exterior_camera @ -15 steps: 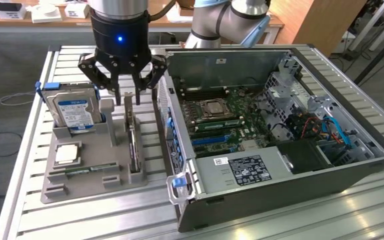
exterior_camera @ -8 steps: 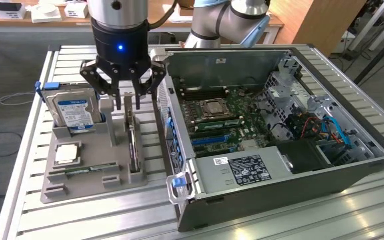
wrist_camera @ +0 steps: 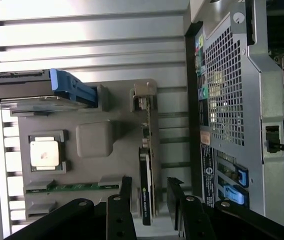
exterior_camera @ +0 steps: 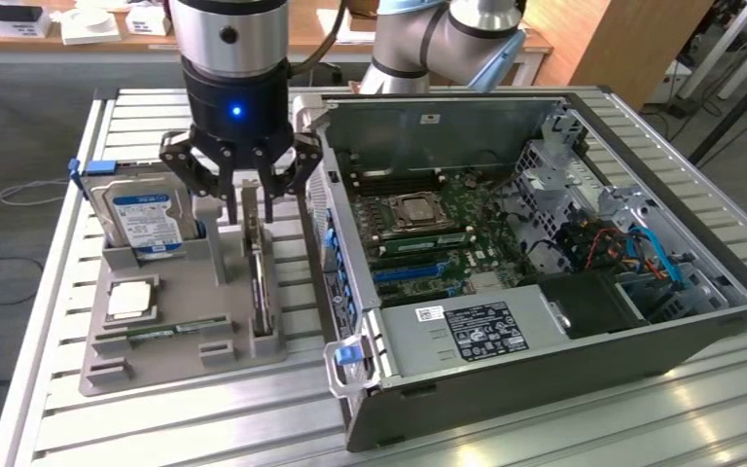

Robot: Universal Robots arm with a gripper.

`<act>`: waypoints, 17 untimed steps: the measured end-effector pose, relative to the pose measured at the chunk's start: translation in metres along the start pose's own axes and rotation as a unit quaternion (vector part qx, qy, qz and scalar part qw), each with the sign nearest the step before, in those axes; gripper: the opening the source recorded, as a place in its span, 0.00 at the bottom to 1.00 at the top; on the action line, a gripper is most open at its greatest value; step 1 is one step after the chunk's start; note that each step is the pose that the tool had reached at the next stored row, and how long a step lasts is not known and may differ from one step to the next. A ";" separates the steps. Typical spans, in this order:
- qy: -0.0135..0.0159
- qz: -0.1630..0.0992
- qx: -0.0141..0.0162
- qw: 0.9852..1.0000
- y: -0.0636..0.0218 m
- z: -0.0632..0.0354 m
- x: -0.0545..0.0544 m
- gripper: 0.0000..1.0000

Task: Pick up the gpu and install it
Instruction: 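Pick up the gpu and move the gpu toward the slot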

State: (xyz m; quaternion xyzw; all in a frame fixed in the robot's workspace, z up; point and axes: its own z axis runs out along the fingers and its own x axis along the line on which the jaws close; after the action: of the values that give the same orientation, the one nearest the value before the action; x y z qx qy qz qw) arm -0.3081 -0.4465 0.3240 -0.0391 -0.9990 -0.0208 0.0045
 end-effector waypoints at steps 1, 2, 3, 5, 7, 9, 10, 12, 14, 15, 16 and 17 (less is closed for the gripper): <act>0.000 0.000 0.000 1.000 -0.0001 0.0017 0.000 0.42; 0.000 0.000 0.000 1.000 -0.0002 0.0037 0.000 0.42; 0.000 0.000 0.000 1.000 -0.0002 0.0053 0.000 0.42; 0.000 0.000 0.000 1.000 -0.0004 0.0091 0.000 0.42; 0.000 0.000 0.000 1.000 -0.0006 0.0128 0.000 0.42; 0.000 0.000 0.000 1.000 -0.0007 0.0163 0.000 0.42; 0.000 0.000 0.000 1.000 -0.0008 0.0181 0.000 0.42; 0.000 0.000 0.000 1.000 -0.0010 0.0218 0.001 0.42; 0.000 0.000 0.000 1.000 -0.0011 0.0254 0.001 0.42; 0.000 0.000 0.000 1.000 -0.0012 0.0272 0.001 0.42; 0.000 0.000 0.000 1.000 -0.0013 0.0290 0.001 0.42; 0.000 0.000 0.000 1.000 -0.0014 0.0308 0.001 0.42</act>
State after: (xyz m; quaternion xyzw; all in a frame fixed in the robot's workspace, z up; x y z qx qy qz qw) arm -0.3092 -0.4466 0.2931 -0.0391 -0.9990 -0.0207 0.0046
